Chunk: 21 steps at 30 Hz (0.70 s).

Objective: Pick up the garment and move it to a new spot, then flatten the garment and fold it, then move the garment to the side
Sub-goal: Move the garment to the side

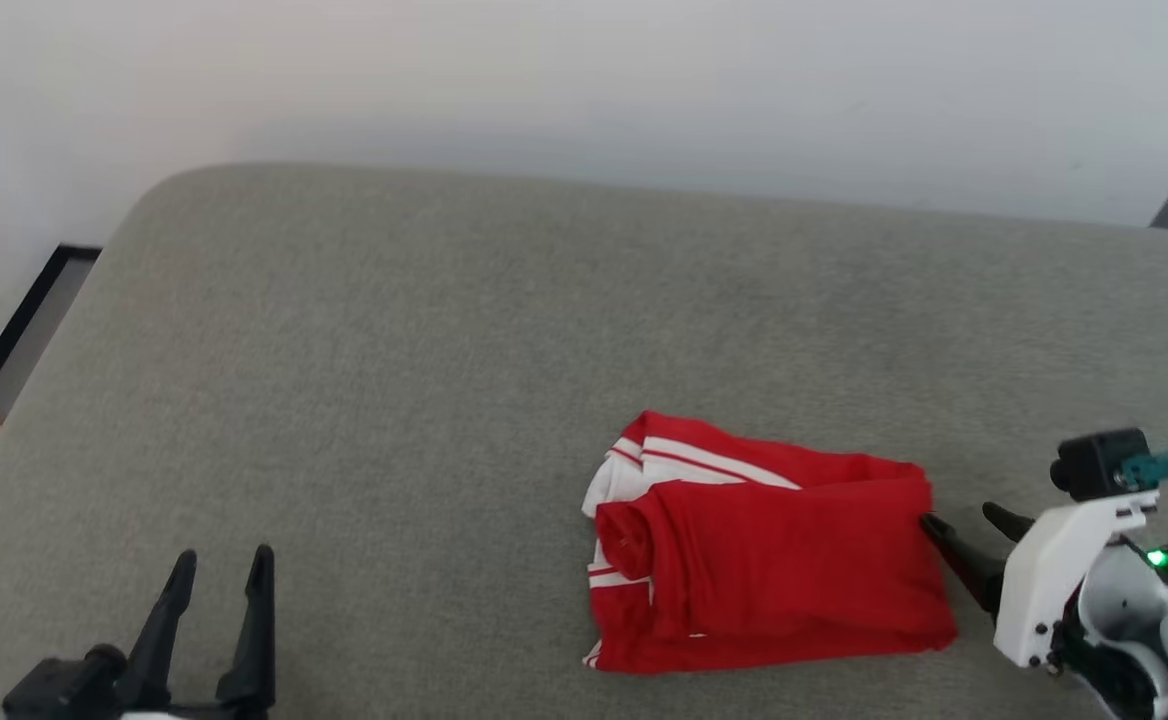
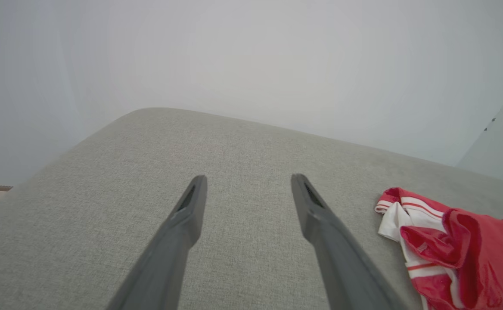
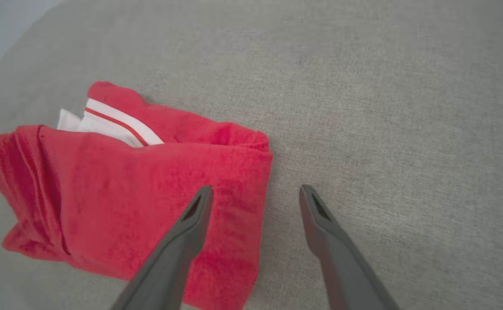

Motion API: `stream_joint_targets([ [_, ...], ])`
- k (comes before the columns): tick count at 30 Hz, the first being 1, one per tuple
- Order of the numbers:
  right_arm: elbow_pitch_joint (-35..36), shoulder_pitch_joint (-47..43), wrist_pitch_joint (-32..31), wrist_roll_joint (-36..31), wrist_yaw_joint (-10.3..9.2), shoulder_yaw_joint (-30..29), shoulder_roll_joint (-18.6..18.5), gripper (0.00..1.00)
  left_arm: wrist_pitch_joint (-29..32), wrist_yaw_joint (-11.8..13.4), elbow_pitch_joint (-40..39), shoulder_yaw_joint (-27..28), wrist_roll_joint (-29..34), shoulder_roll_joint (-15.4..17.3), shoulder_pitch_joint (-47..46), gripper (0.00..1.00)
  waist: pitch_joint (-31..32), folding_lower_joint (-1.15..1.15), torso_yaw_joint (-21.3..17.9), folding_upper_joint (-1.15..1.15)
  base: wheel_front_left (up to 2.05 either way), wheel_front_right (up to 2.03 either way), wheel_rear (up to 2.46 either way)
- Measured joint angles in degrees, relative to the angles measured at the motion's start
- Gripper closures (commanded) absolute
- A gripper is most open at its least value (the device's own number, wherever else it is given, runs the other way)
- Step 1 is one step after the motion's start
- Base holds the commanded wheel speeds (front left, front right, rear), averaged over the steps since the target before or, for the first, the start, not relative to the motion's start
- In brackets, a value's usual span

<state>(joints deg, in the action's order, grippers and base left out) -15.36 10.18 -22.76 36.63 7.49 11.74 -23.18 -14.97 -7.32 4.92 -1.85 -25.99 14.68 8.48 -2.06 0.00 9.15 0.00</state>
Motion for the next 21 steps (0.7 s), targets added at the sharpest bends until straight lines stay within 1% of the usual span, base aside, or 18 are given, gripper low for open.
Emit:
stream_joint_targets([
  [4,-1.86,3.03,-7.37,0.65,0.0,1.63,-1.36,0.0,0.0,0.0,0.26,-1.01,-0.7,0.04,-1.76,0.0,-2.15,0.0,1.49,0.0,0.0,0.0,0.0],
  [8,-4.54,5.59,-14.15,1.56,0.0,3.13,-1.48,0.0,0.0,0.0,0.55,-1.9,-1.16,0.04,-3.49,0.0,-4.4,0.0,2.82,0.0,0.0,0.0,0.0],
  [9,-5.65,7.03,-16.95,1.44,0.0,4.33,-1.55,0.0,0.0,0.0,0.67,-2.36,-1.27,0.1,-4.35,0.0,-5.48,0.0,3.38,0.0,0.0,0.0,0.0],
  [10,-5.65,7.03,-16.95,1.44,0.0,4.33,-1.55,0.0,0.0,0.0,0.67,-2.36,-1.27,0.1,-4.35,0.0,-5.48,0.0,3.38,0.0,0.0,0.0,0.0],
  [12,-7.36,9.11,-20.79,1.46,0.0,5.28,-1.24,0.0,0.0,0.0,0.82,-2.7,-1.69,0.05,-5.52,0.0,-6.88,0.0,4.02,0.0,0.0,0.0,0.0],
  [14,-8.44,10.53,-23.04,1.37,0.0,5.97,-1.04,0.0,0.0,0.0,1.05,-2.94,-1.94,0.03,-6.16,0.0,-7.68,0.0,4.26,0.0,0.0,0.0,0.0],
  [15,-8.93,11.11,-23.75,1.33,0.0,6.03,-0.96,0.36,0.0,0.0,1.23,-3.22,-2.1,0.03,-6.49,0.0,-8.03,0.0,4.34,0.0,0.0,0.0,0.0],
  [16,-9.01,11.62,-24.25,1.33,0.0,6.31,-0.91,1.0,0.0,0.0,1.47,-3.52,-2.34,0.03,-6.94,0.0,-8.38,0.0,4.38,0.0,0.0,0.0,0.0],
  [18,-9.16,12.49,-24.53,1.33,0.0,6.31,-0.9,1.0,0.0,0.0,1.81,-3.91,-2.56,0.0,-7.87,0.0,-8.99,0.0,4.42,0.0,0.0,0.0,0.0],
  [21,-8.8,13.65,-24.05,1.82,0.01,5.73,0.14,1.0,0.0,0.0,2.01,-4.39,-3.58,0.26,-9.07,0.0,-9.58,0.0,4.08,0.0,0.0,0.0,0.0],
])
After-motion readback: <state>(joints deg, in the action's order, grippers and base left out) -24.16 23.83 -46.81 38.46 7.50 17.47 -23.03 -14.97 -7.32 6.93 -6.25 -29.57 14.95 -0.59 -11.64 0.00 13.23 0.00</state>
